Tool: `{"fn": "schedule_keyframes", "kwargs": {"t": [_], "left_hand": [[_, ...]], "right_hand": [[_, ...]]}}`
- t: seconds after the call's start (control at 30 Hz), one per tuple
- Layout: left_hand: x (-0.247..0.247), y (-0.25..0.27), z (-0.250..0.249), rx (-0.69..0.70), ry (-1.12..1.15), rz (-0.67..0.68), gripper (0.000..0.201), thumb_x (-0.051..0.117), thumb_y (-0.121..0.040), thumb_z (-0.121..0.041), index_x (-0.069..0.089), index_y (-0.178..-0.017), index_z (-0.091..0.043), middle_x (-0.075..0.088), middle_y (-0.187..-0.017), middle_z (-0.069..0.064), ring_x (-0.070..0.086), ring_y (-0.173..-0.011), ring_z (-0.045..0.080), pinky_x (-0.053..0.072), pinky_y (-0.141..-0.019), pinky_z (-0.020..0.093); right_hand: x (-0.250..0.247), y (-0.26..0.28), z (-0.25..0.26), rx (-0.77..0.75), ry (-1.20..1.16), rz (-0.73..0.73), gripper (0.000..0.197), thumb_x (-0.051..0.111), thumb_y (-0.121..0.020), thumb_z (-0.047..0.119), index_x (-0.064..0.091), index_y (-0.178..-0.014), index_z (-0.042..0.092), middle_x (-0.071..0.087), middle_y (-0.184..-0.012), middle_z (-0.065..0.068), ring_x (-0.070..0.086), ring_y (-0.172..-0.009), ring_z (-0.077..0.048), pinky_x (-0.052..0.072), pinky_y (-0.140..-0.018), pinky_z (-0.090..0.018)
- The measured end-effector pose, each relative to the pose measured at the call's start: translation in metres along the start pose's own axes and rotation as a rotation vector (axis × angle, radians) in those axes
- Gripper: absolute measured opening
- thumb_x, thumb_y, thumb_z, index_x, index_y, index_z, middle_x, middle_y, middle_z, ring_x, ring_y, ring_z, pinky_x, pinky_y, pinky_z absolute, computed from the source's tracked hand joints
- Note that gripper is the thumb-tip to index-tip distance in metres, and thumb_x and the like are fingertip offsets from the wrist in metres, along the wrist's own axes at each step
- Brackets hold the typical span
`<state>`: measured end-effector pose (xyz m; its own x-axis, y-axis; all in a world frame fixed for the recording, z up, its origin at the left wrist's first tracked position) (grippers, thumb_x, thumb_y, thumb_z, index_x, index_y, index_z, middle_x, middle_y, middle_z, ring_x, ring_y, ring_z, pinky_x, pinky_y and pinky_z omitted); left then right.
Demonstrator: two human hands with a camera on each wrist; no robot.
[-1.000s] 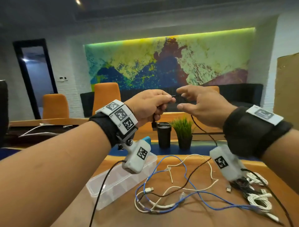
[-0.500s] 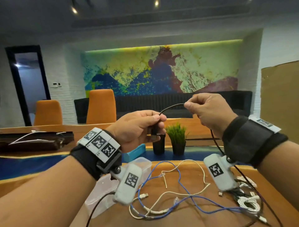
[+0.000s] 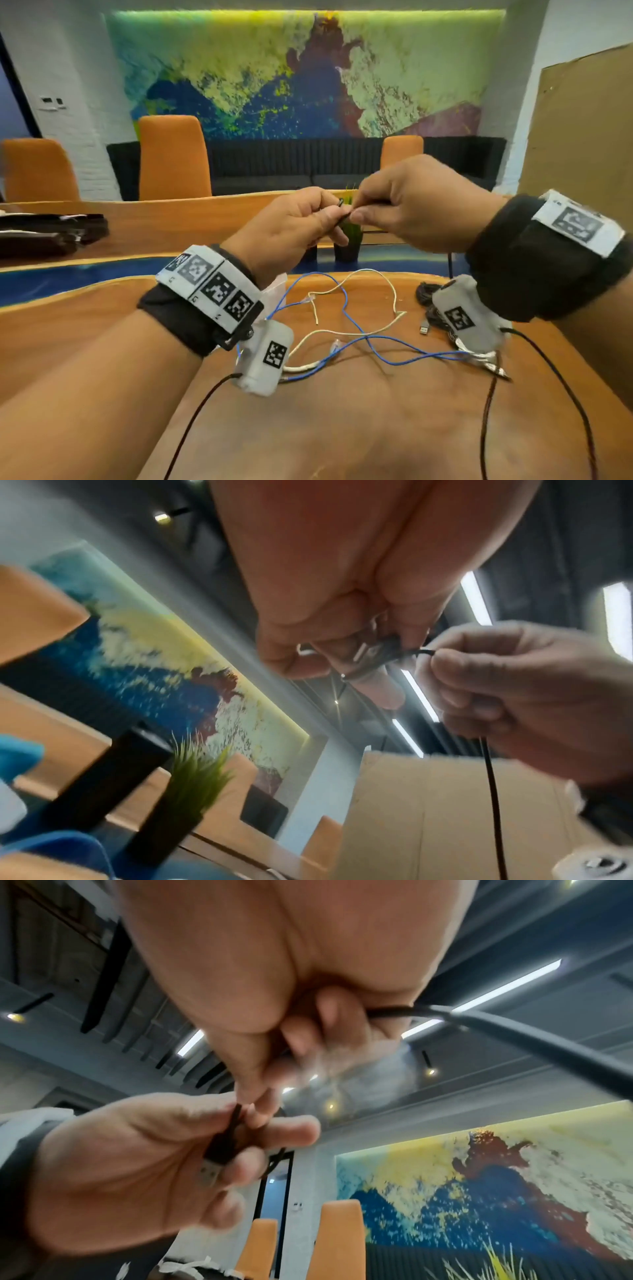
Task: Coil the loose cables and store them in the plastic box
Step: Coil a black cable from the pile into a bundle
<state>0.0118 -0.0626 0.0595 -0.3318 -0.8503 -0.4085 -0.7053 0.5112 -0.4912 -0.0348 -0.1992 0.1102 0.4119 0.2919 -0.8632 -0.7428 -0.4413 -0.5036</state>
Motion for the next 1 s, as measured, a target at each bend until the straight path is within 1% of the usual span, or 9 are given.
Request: {"fn": "schedule_keyframes", "kwargs": {"t": [0.13, 0.27, 0.4, 0.53, 0.6, 0.73, 0.8, 0.93, 1.0], "left_hand": [[0.000, -0.006, 0.011, -0.056, 0.209, 0.029, 0.021, 0.049, -0.099, -0.023, 0.069, -0.098, -0.015, 0.066, -0.074, -0.003, 0.036, -0.069, 0.026, 0.019, -0.059, 0.031], [0.001, -0.014, 0.016, -0.038, 0.644, 0.093, 0.024, 0.045, -0.095, -0.020, 0.068, -0.088, -0.016, 0.074, -0.100, 0.001, 0.053, -0.067, 0.006, 0.033, -0.061, 0.022], [-0.005, -0.024, 0.030, 0.060, 0.863, 0.026, 0.021, 0.046, -0.094, -0.023, 0.064, -0.084, -0.019, 0.067, -0.127, 0.006, 0.066, -0.085, 0.008, 0.044, -0.064, 0.021], [-0.020, -0.033, 0.057, 0.162, 0.342, -0.129, 0.015, 0.051, -0.097, -0.020, 0.065, -0.095, -0.016, 0.064, -0.133, -0.005, 0.060, -0.123, 0.013, 0.049, -0.089, 0.022], [-0.023, -0.037, 0.068, 0.194, 0.140, -0.107, 0.019, 0.051, -0.096, -0.016, 0.065, -0.100, -0.004, 0.065, -0.131, -0.003, 0.053, -0.130, 0.007, 0.044, -0.105, 0.025], [-0.024, -0.039, 0.066, 0.199, -0.013, -0.004, 0.020, 0.050, -0.097, -0.013, 0.063, -0.092, 0.001, 0.069, -0.096, -0.017, 0.061, -0.103, -0.003, 0.043, -0.089, 0.012], [-0.025, -0.039, 0.062, 0.201, -0.090, 0.025, 0.019, 0.051, -0.097, -0.017, 0.066, -0.091, -0.007, 0.067, -0.083, -0.005, 0.061, -0.084, 0.009, 0.046, -0.080, 0.016], [-0.025, -0.034, 0.064, 0.108, 0.053, 0.116, 0.020, 0.051, -0.097, -0.020, 0.069, -0.089, -0.016, 0.067, -0.080, -0.008, 0.053, -0.070, 0.005, 0.039, -0.069, 0.018], [-0.022, -0.031, 0.069, 0.015, 0.342, 0.183, 0.019, 0.054, -0.094, -0.020, 0.069, -0.083, -0.021, 0.074, -0.098, 0.000, 0.049, -0.068, 0.009, 0.036, -0.067, 0.024]], "right_hand": [[0.001, -0.005, -0.020, -0.016, -0.144, -0.292, 0.011, 0.066, -0.090, 0.025, 0.075, -0.088, 0.019, 0.062, -0.071, 0.016, 0.057, -0.069, -0.001, 0.047, -0.065, -0.020], [0.022, -0.013, -0.044, 0.046, -0.369, -0.558, 0.012, 0.063, -0.092, 0.020, 0.074, -0.092, 0.016, 0.065, -0.077, 0.013, 0.060, -0.075, -0.001, 0.048, -0.070, -0.025], [0.070, -0.022, -0.049, 0.124, -0.450, -0.278, 0.017, 0.056, -0.097, 0.018, 0.072, -0.099, 0.016, 0.069, -0.084, 0.007, 0.061, -0.081, -0.005, 0.051, -0.077, -0.028], [0.087, -0.023, -0.035, 0.052, -0.154, 0.084, 0.014, 0.057, -0.095, 0.031, 0.070, -0.096, 0.026, 0.064, -0.083, 0.012, 0.057, -0.081, -0.005, 0.048, -0.073, -0.027], [0.077, -0.028, -0.031, 0.003, -0.034, 0.074, 0.018, 0.056, -0.095, 0.035, 0.070, -0.089, 0.023, 0.061, -0.076, 0.009, 0.054, -0.075, -0.009, 0.045, -0.068, -0.029], [0.054, -0.033, -0.035, -0.076, -0.091, -0.281, 0.015, 0.061, -0.086, 0.032, 0.074, -0.086, 0.025, 0.062, -0.073, 0.013, 0.056, -0.070, -0.006, 0.045, -0.063, -0.026], [0.053, -0.029, -0.042, -0.049, -0.145, -0.414, 0.013, 0.066, -0.084, 0.030, 0.075, -0.088, 0.021, 0.063, -0.075, 0.008, 0.058, -0.072, -0.009, 0.047, -0.064, -0.031], [0.066, -0.023, -0.052, 0.000, -0.250, -0.583, 0.010, 0.068, -0.087, 0.026, 0.075, -0.089, 0.018, 0.065, -0.081, 0.005, 0.060, -0.080, -0.011, 0.049, -0.069, -0.032], [0.074, -0.023, -0.060, 0.064, -0.419, -0.647, 0.010, 0.066, -0.089, 0.021, 0.075, -0.094, 0.020, 0.069, -0.087, 0.005, 0.064, -0.086, -0.011, 0.052, -0.075, -0.032]]}}
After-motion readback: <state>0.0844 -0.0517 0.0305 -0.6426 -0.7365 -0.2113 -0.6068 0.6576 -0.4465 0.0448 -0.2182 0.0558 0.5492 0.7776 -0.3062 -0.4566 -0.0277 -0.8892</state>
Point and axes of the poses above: each hand's wrist, its own y-axis away from the middle knuckle, its own x-axis out of the palm, z = x × y, the point moved 5 cm from there along -y, towards the middle knuckle
